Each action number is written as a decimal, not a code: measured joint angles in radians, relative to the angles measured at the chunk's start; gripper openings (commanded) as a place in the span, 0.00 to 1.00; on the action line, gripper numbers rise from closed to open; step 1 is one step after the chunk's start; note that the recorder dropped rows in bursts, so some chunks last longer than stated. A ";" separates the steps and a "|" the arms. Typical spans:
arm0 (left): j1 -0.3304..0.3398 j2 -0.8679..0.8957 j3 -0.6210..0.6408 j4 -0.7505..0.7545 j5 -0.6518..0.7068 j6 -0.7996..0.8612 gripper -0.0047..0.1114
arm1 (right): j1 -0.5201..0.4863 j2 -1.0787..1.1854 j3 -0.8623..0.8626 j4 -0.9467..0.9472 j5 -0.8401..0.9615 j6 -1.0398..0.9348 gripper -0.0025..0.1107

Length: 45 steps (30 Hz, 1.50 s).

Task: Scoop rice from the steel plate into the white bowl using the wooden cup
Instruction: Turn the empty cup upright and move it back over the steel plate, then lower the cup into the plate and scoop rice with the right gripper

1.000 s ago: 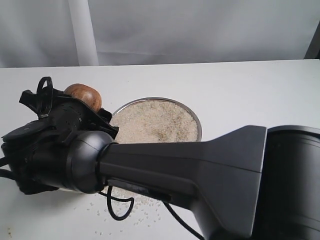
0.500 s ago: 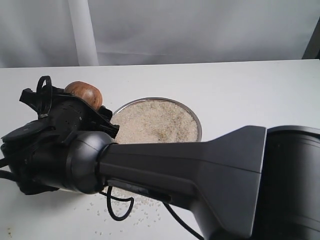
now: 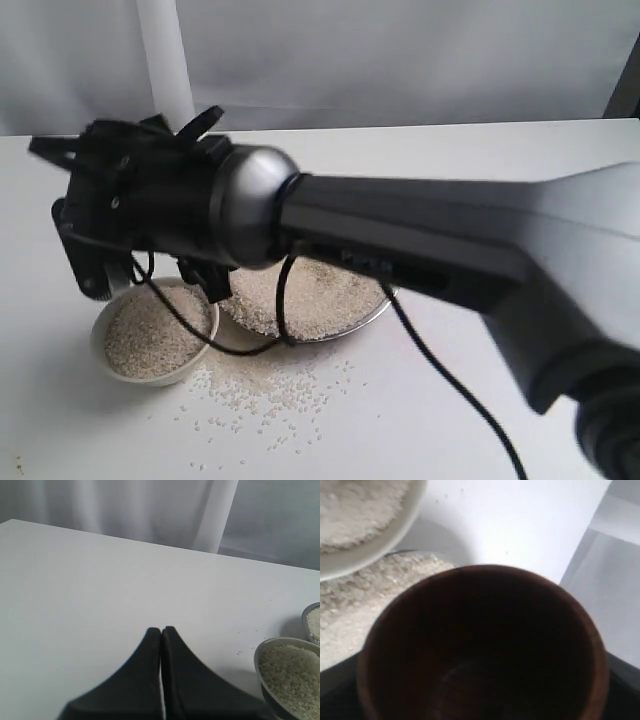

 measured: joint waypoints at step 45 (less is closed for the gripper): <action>0.000 0.000 0.000 0.000 0.000 0.000 0.04 | -0.278 0.257 -0.003 -0.302 -0.082 -0.146 0.02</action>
